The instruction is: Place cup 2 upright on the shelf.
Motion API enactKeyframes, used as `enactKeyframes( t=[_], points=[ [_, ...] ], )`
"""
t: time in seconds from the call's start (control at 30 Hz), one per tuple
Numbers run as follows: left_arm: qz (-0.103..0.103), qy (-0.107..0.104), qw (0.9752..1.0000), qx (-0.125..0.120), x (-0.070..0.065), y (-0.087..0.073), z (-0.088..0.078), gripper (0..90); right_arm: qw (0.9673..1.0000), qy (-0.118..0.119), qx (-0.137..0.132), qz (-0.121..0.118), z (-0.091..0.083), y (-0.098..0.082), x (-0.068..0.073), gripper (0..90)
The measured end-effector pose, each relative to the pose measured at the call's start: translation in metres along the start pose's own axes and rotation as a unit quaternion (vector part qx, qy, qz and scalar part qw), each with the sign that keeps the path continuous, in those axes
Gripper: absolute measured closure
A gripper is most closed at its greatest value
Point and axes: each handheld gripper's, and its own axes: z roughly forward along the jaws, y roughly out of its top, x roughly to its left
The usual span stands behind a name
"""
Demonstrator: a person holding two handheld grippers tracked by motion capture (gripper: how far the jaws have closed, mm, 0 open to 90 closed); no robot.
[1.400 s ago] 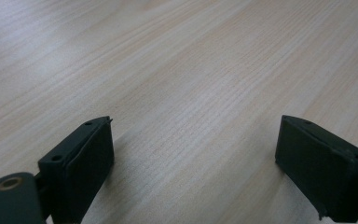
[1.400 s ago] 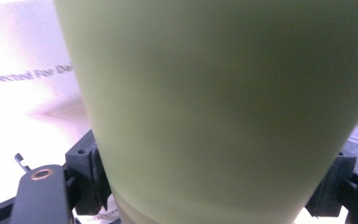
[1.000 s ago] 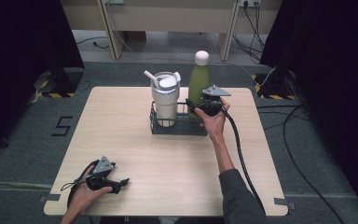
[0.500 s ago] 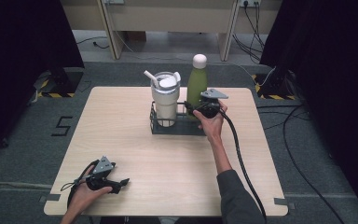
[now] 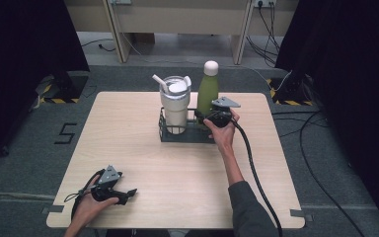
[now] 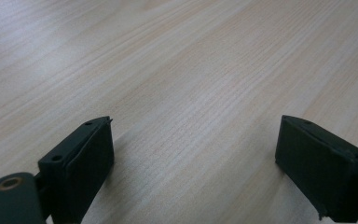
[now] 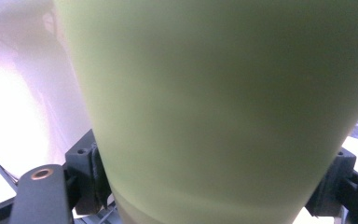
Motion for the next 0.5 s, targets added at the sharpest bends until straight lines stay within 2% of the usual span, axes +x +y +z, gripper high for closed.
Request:
enactKeyframes(
  t=[0.5],
  points=[
    [0.0,0.0,1.0,0.0,0.0,0.0,0.0,10.8,1.0,0.001,0.003,-0.001,0.0015,-0.0068,0.0005,20.9]
  ],
)
